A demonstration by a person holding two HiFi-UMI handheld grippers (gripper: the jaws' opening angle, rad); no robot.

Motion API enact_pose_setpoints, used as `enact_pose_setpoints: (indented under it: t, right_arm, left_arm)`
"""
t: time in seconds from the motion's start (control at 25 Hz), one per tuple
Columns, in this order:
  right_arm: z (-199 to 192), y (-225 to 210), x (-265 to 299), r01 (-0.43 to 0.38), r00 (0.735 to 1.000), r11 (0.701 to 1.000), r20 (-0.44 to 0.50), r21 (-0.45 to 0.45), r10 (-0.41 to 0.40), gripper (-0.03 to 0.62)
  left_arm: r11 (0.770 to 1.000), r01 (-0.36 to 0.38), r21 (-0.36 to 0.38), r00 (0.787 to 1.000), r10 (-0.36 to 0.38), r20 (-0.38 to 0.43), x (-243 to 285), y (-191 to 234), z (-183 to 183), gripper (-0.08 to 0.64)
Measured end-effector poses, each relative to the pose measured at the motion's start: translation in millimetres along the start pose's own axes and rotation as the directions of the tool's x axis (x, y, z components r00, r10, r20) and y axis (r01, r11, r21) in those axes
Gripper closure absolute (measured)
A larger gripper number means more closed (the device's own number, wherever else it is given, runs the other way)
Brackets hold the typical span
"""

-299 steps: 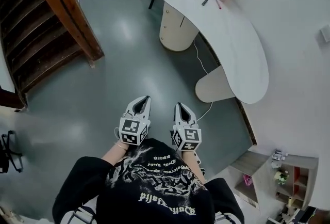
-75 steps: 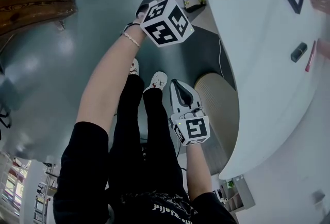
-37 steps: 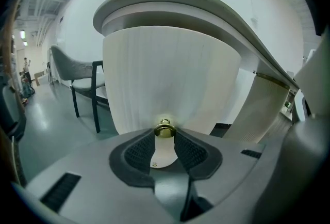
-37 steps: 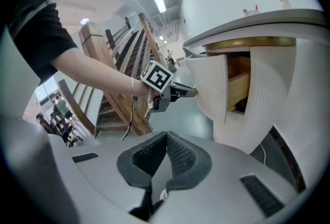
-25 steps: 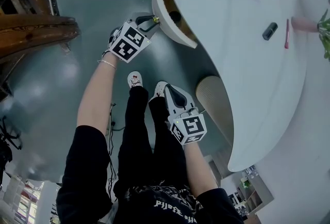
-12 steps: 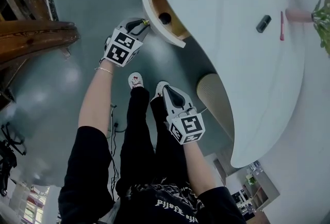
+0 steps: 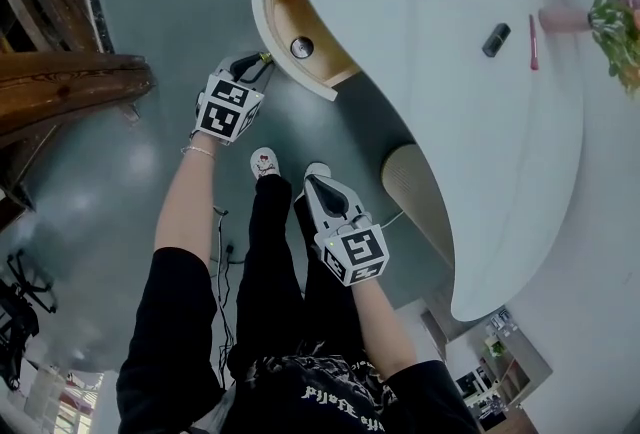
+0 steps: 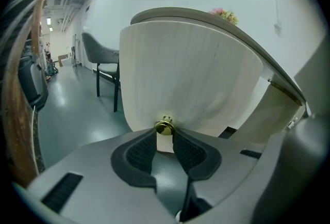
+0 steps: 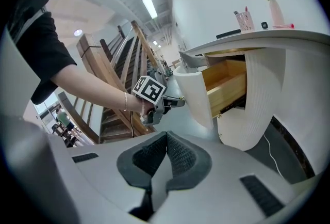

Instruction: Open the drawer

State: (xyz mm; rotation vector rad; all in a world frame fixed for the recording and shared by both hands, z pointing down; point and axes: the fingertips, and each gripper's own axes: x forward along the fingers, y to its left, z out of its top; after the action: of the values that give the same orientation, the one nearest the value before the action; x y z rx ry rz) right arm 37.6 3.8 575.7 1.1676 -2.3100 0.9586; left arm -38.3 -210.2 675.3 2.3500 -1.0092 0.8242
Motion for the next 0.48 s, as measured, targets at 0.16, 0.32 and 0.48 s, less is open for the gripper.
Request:
enact_pose_setpoints:
  t: [0.16, 0.32, 0.48]
  right_arm:
    - [3, 8, -1, -0.009, 1.0, 1.0, -0.001, -0.012, 0.008, 0.566]
    - [4, 7, -4, -0.003, 1.0, 1.0, -0.002, -0.014, 0.003, 0.566]
    - [3, 7, -4, -0.006, 1.0, 1.0, -0.011, -0.02, 0.005, 0.566]
  left_arm:
    - [1.0, -0.008, -0.006, 1.0, 0.008, -0.014, -8, 3, -7, 0.449]
    - [1.0, -0.013, -0.006, 1.0, 0.013, -0.021, -14, 5, -12, 0.451]
    - [1.0, -0.005, 0.017, 1.0, 0.006, -0.022, -18, 7, -15, 0.451]
